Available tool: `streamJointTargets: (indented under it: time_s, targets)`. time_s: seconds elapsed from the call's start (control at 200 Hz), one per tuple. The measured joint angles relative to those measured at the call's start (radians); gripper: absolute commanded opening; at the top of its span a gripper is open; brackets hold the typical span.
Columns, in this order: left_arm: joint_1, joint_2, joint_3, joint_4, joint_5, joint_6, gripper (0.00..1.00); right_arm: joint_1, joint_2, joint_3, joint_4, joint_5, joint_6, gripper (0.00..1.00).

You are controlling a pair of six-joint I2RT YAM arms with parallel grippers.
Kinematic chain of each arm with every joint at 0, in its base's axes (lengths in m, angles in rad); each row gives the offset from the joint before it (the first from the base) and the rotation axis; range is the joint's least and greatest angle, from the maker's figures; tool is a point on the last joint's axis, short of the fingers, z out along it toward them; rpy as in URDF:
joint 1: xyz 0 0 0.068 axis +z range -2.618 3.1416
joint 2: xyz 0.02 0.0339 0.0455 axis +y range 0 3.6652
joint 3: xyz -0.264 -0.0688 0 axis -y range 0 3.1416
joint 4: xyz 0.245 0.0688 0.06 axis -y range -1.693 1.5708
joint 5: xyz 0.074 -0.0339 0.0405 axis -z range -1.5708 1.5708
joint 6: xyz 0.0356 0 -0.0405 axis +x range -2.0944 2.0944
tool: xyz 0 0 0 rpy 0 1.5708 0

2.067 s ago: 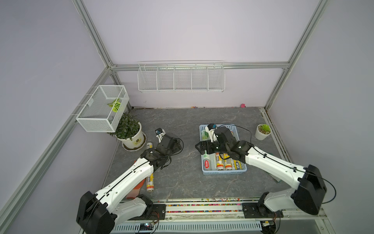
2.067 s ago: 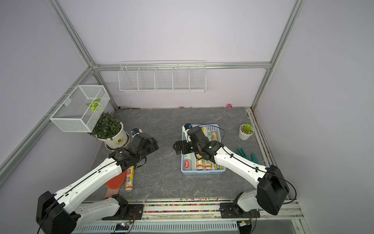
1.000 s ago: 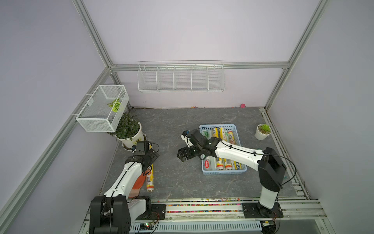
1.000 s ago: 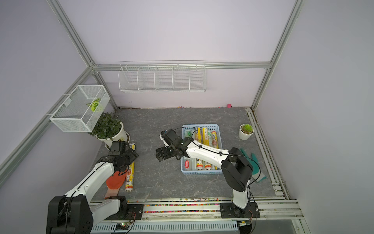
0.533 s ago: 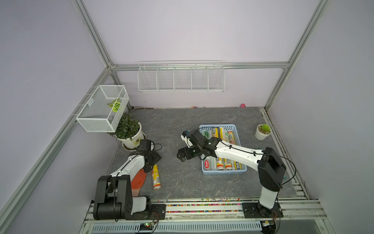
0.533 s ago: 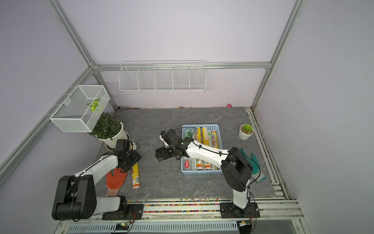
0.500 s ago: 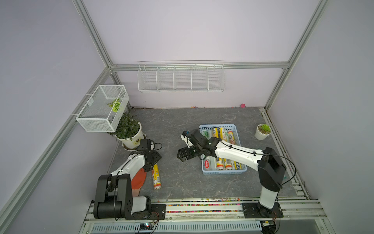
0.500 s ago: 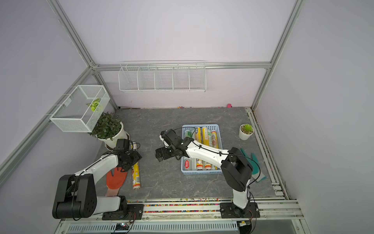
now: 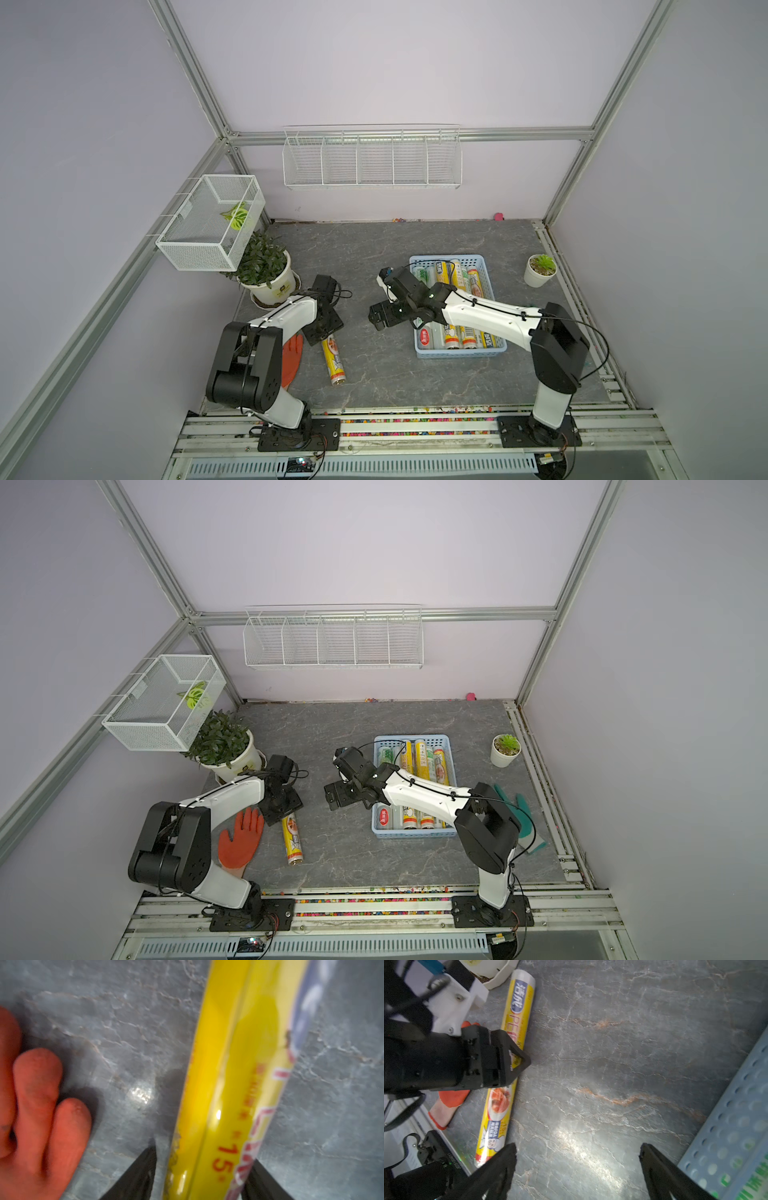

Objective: Put the plastic wrap into the basket
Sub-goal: Pick up the plastic wrap from the center of the board.

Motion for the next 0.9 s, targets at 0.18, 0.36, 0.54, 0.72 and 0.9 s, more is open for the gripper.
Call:
streamJointTargets:
  time_s: [0.18,0.36,0.54,0.72,0.9]
  targets:
    - [-0.010,0.030,0.031,-0.004,0.008,0.030,0.59,-0.021,-0.028,-0.056,0.009,0.006,0.027,0.98]
    - [-0.041,0.074,0.076,-0.005,0.005,0.041,0.58,-0.027,-0.028,-0.060,0.025,-0.004,0.035,0.98]
    - [-0.059,0.086,0.087,0.006,0.003,0.048,0.56,-0.027,-0.028,-0.060,0.038,-0.017,0.034,0.98]
    - [-0.059,0.083,0.082,0.012,0.002,0.052,0.47,-0.027,-0.029,-0.060,0.040,-0.017,0.034,0.98]
    - [-0.059,0.081,0.082,0.013,0.003,0.055,0.38,-0.027,-0.035,-0.060,0.040,-0.016,0.034,0.98]
